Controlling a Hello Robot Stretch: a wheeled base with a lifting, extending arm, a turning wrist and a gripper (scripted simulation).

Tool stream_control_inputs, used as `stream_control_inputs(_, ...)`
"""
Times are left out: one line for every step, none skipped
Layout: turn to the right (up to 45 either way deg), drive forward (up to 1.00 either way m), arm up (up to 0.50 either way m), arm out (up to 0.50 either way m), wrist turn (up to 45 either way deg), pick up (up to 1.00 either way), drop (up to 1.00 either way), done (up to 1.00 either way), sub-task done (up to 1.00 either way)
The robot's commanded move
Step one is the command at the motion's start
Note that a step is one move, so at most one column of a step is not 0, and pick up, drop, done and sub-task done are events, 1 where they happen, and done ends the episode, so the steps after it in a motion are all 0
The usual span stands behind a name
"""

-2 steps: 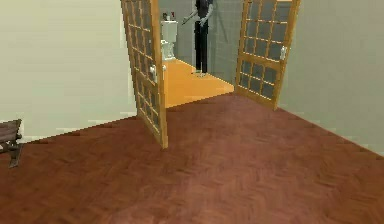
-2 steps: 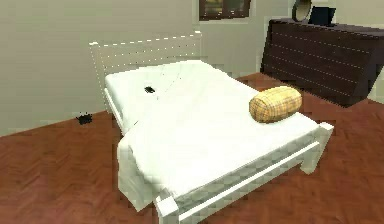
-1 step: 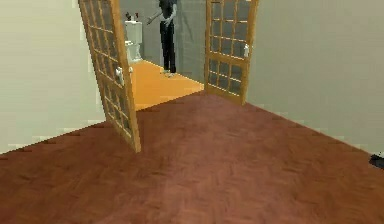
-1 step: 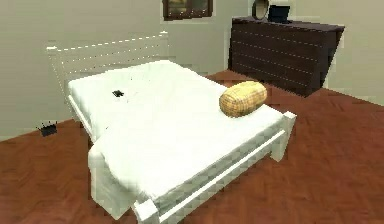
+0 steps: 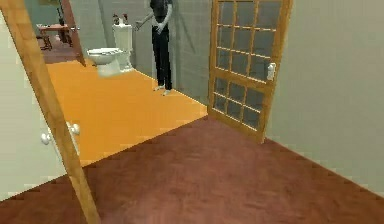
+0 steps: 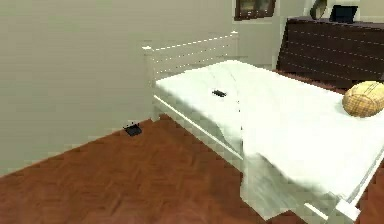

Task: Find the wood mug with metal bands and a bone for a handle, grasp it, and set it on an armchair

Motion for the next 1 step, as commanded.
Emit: stream_control_inputs(3.0,0.0,0.0,0.0,0.0,0.0,0.0,0.0,0.0)
